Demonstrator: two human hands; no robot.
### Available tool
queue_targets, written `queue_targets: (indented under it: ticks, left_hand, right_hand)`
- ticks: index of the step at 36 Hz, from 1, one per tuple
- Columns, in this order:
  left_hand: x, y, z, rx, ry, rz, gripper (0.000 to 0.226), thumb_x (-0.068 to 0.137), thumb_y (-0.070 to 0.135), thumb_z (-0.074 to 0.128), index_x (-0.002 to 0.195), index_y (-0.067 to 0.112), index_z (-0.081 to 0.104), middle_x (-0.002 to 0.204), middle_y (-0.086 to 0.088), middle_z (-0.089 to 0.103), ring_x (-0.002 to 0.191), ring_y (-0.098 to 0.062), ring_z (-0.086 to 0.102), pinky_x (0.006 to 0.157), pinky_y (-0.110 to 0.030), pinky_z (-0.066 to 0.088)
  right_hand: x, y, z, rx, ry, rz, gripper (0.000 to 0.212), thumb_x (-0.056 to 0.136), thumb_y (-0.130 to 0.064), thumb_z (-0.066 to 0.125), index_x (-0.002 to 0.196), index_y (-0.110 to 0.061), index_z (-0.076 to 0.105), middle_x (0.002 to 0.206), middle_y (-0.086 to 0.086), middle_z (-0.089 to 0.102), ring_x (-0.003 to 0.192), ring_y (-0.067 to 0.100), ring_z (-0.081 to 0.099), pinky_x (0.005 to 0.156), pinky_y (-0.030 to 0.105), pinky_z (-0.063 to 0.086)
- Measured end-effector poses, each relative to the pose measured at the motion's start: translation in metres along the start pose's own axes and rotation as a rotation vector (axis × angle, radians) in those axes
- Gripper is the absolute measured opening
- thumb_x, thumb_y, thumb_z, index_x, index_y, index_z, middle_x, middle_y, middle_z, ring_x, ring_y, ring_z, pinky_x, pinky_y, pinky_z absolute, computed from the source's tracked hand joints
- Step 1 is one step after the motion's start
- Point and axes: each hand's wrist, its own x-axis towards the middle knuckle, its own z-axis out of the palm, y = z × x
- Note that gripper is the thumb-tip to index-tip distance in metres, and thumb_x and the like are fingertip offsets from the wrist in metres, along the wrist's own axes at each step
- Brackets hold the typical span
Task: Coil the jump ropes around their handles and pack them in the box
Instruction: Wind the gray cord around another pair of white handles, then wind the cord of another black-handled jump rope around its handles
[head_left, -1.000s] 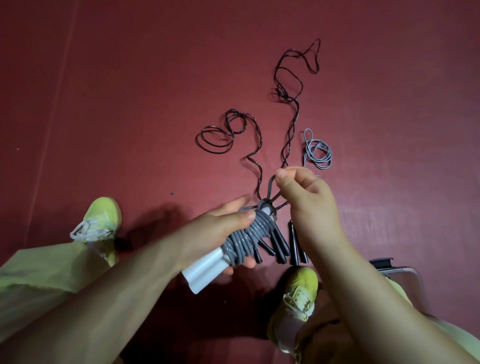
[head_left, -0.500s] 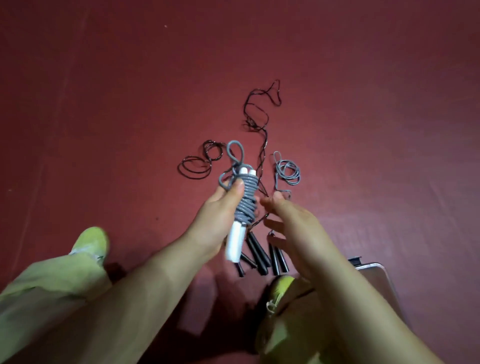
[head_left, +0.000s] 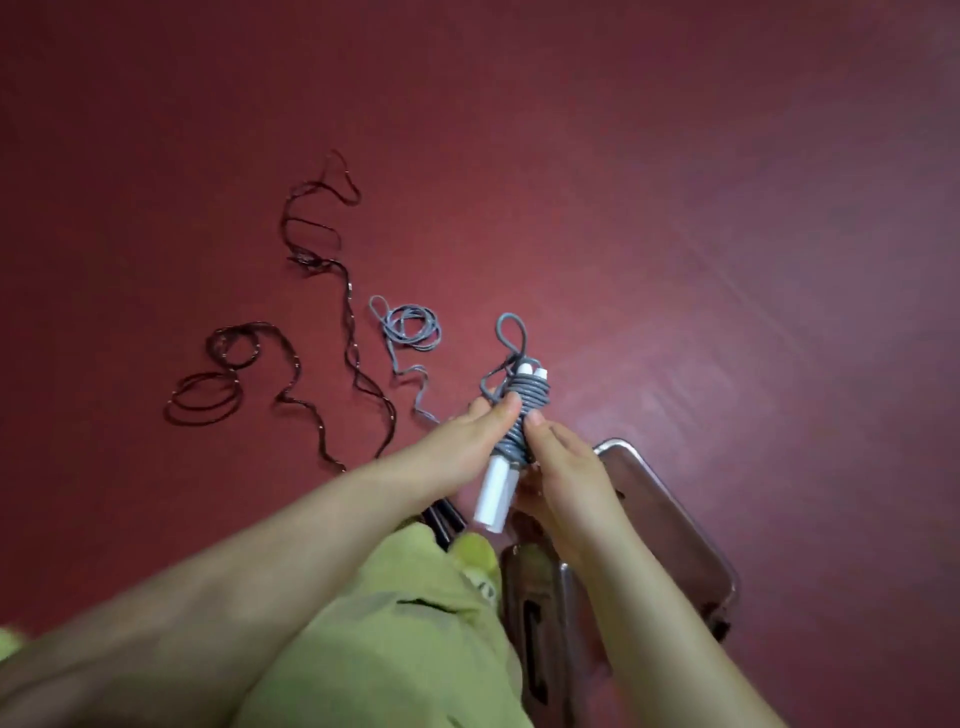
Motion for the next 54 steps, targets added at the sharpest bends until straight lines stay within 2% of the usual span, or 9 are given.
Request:
queue_targets:
  ticks: [7,13,18,29,35,37,40,44,54]
  left_hand:
    - [0.077,-0.018,0.057,0.359,-0.301,-0.037,0.049,0.102,0.041,0.027,0.147,0.023,0.029,0.147,0.009,0.033,0.131,0.001,0.024,0.102,-0.011,0.015]
    - [0.12,-0.05,0.095,0.502,-0.383,-0.16,0.053,0.1,0.042,0.035,0.147,0.019,0.03,0.15,0.001,0.036,0.137,-0.014,0.033,0.101,-0.017,0.024]
    - [0.134,-0.071,0.108,0.542,-0.415,-0.221,0.053,0.099,0.046,0.034,0.146,0.022,0.032,0.15,0.003,0.037,0.136,-0.014,0.034,0.095,-0.017,0.023]
    - [0.132,-0.097,0.106,0.433,-0.389,-0.246,0.052,0.098,0.049,0.034,0.143,0.025,0.038,0.148,0.006,0.039,0.134,-0.01,0.035,0.098,-0.017,0.021]
    - [0.128,-0.099,0.083,0.321,-0.269,-0.178,0.047,0.099,0.042,0.037,0.141,0.022,0.041,0.139,0.009,0.045,0.127,-0.005,0.039,0.097,-0.013,0.026]
    - [0.124,-0.101,0.07,0.301,-0.229,-0.155,0.046,0.1,0.04,0.036,0.142,0.022,0.04,0.133,0.011,0.044,0.119,0.0,0.035,0.084,-0.006,0.024]
    - [0.114,-0.112,0.044,0.237,-0.133,-0.12,0.046,0.1,0.038,0.037,0.142,0.019,0.04,0.142,0.005,0.044,0.124,-0.001,0.036,0.094,-0.01,0.023]
    - [0.095,-0.136,0.002,0.137,-0.021,-0.132,0.045,0.099,0.035,0.039,0.141,0.017,0.042,0.142,0.002,0.046,0.131,-0.008,0.04,0.109,-0.019,0.023]
    - [0.052,-0.23,-0.093,-0.114,0.22,-0.253,0.037,0.099,0.029,0.044,0.131,0.014,0.051,0.127,-0.001,0.056,0.122,-0.01,0.047,0.104,-0.019,0.028]
  right_hand:
    - [0.039,0.07,-0.085,0.009,0.316,0.13,0.026,0.092,-0.042,0.057,0.092,-0.016,0.064,0.096,0.012,0.071,0.086,0.025,0.065,0.089,0.049,0.051]
    - [0.058,0.146,-0.149,-0.012,0.491,0.34,0.033,0.099,-0.031,0.051,0.097,0.0,0.06,0.08,0.018,0.062,0.066,0.02,0.053,0.051,0.022,0.044]
    - [0.075,0.198,-0.181,-0.108,0.542,0.446,0.038,0.097,-0.037,0.052,0.096,-0.001,0.064,0.088,0.02,0.068,0.074,0.024,0.058,0.072,0.037,0.048]
    - [0.102,0.216,-0.196,-0.235,0.472,0.462,0.046,0.098,-0.035,0.051,0.124,0.002,0.058,0.124,0.011,0.063,0.113,0.023,0.058,0.103,0.036,0.042]
    - [0.083,0.165,-0.165,-0.203,0.415,0.311,0.021,0.099,-0.028,0.051,0.107,-0.01,0.059,0.1,-0.006,0.064,0.087,0.007,0.057,0.084,0.023,0.036]
    - [0.079,0.148,-0.143,-0.167,0.369,0.24,0.029,0.098,-0.027,0.052,0.12,-0.009,0.058,0.115,-0.007,0.063,0.1,0.007,0.059,0.087,0.022,0.036]
    - [0.085,0.128,-0.103,-0.15,0.286,0.141,0.039,0.096,-0.028,0.056,0.132,-0.01,0.054,0.127,-0.005,0.059,0.11,0.006,0.056,0.085,0.012,0.039]
    - [0.102,0.116,-0.044,-0.108,0.089,0.075,0.033,0.098,-0.014,0.053,0.129,-0.004,0.054,0.113,0.001,0.062,0.071,-0.019,0.057,0.065,-0.001,0.039]
    - [0.149,0.154,0.085,-0.376,-0.26,0.137,0.015,0.093,-0.028,0.061,0.102,-0.018,0.067,0.087,-0.01,0.065,0.076,-0.002,0.057,0.077,0.021,0.042]
